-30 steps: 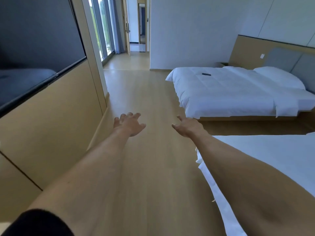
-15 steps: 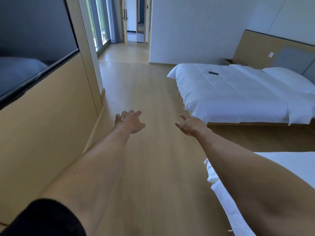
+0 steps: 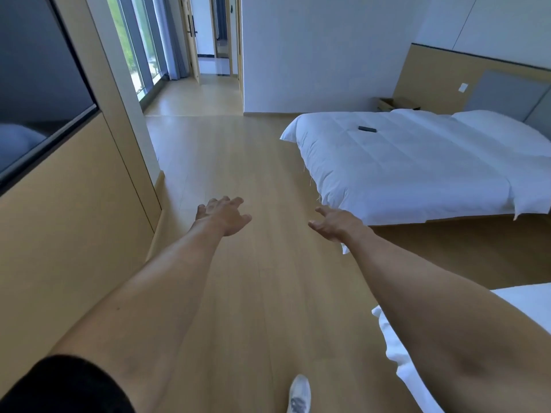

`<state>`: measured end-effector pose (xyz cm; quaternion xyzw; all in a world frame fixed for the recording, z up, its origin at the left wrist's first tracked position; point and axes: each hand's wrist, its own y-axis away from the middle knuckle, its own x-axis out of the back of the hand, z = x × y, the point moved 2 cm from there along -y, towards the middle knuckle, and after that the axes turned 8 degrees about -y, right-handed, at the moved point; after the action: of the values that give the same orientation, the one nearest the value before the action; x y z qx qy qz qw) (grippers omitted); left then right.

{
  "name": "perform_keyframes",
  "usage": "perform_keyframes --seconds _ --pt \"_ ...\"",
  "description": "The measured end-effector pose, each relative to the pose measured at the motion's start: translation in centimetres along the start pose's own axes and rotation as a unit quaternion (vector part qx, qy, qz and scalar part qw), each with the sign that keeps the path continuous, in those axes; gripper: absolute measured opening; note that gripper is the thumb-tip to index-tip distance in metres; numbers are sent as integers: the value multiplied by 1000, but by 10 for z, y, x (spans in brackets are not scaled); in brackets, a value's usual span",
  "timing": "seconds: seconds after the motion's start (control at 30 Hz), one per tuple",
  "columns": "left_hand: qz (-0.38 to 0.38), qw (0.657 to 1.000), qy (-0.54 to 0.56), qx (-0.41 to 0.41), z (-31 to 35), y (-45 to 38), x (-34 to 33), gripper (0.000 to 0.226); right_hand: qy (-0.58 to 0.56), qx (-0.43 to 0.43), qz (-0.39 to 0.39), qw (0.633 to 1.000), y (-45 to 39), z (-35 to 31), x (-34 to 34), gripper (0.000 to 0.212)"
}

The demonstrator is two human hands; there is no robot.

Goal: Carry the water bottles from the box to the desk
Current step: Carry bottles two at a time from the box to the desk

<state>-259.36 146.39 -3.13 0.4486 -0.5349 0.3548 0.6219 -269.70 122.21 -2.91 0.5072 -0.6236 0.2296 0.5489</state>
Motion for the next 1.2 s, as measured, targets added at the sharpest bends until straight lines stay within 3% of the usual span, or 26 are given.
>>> perform_keyframes --seconds 0.37,0.67,1.0,1.2 --pt "-7 1000 2 20 18 -212 41 63 -36 54 -18 998 -226 -38 54 71" --pt "-5 1000 15 26 32 -370 66 64 -2 102 -35 994 -388 -80 92 72" --pt "-8 1000 19 -1 9 -541 82 65 29 100 -40 994 -540 -128 105 70" --pt "-13 999 29 -33 -18 -669 104 65 45 56 -39 997 -650 -172 129 69"
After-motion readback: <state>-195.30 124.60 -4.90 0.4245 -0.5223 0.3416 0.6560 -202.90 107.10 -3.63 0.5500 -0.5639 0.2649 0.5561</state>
